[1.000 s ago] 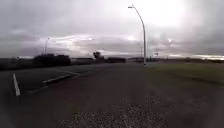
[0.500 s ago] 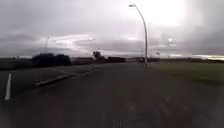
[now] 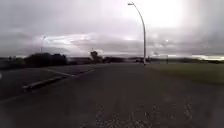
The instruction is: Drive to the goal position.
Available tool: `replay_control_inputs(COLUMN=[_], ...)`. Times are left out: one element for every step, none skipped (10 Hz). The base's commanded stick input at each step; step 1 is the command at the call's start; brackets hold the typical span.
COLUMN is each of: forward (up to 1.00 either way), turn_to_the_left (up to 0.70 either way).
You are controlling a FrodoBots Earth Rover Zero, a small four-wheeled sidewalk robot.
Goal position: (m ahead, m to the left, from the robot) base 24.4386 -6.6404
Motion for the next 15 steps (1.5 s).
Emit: replay_control_inputs(forward=[1.00, 1.00, 1.00, 1.00, 1.00, 1.00, 1.00, 1.00, 1.00, 1.00, 1.00, 1.00, 1.00, 1.00, 1.00], turn_to_the_left=[0.00, 0.00, 0.00, 0.00, 0.00, 0.00, 0.00, 0.00, 0.00, 0.00, 0.00, 0.00, 0.00, 0.00, 0.00])
